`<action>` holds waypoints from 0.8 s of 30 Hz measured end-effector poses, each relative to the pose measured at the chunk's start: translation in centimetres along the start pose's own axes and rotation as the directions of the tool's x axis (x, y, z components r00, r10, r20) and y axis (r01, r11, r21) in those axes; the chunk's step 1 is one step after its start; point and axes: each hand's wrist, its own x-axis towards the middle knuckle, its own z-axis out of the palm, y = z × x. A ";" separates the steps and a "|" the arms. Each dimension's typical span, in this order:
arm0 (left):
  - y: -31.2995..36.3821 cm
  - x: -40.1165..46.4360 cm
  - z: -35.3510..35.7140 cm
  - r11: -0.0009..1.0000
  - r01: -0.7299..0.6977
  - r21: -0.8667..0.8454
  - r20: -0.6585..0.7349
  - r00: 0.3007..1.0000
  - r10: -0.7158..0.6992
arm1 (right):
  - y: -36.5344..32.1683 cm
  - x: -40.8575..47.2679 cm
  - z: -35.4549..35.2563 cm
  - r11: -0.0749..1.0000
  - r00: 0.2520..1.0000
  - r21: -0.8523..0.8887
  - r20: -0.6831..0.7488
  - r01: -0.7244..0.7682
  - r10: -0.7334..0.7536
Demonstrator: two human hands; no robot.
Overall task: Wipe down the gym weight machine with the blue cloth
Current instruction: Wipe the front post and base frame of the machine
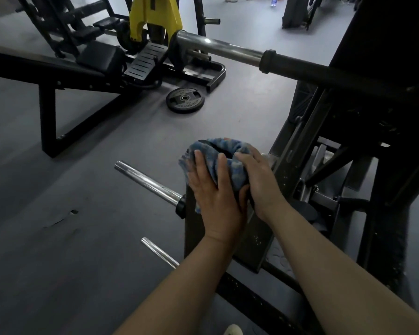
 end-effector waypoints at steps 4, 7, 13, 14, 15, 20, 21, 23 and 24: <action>-0.5 -0.7 0.1 0.997 -0.078 -0.017 -0.038 0.996 0.077 | 0.2 -0.8 -0.4 0.998 1.000 -0.054 0.004 0.025 -0.025; -1.4 -0.9 0.5 0.988 -0.152 0.020 -0.058 0.987 0.152 | 1.0 -1.9 -0.5 0.999 1.000 0.040 0.003 0.009 -0.009; -6.2 -8.3 1.0 0.986 -0.143 0.086 0.174 0.977 0.127 | 7.4 -5.1 -1.0 0.883 0.886 -0.075 -0.014 -0.464 0.464; -6.6 -9.4 0.9 0.997 -0.042 0.067 0.237 0.971 0.025 | 7.8 -5.2 -1.2 0.850 0.852 -0.065 0.002 -0.522 0.523; -6.5 -9.9 0.7 0.993 0.098 0.060 0.298 0.948 -0.112 | 8.0 -5.3 -1.3 0.828 0.829 -0.057 0.007 -0.557 0.559; -4.0 -9.3 0.4 0.997 0.070 0.014 0.241 0.968 -0.072 | 6.8 -5.0 -0.9 0.886 0.886 0.014 -0.020 -0.463 0.463; -3.4 -8.2 0.2 0.999 0.041 -0.010 0.213 0.976 -0.038 | 6.2 -4.5 -1.0 0.906 0.905 0.021 -0.026 -0.424 0.424; -1.9 -5.3 -0.1 0.999 0.011 -0.045 0.145 0.989 -0.004 | 4.3 -3.4 -1.1 0.942 0.944 0.070 -0.017 -0.328 0.330; -1.3 -3.9 -0.2 0.998 0.001 -0.060 0.115 0.993 0.006 | 3.3 -2.9 -0.9 0.956 0.960 0.098 -0.030 -0.276 0.280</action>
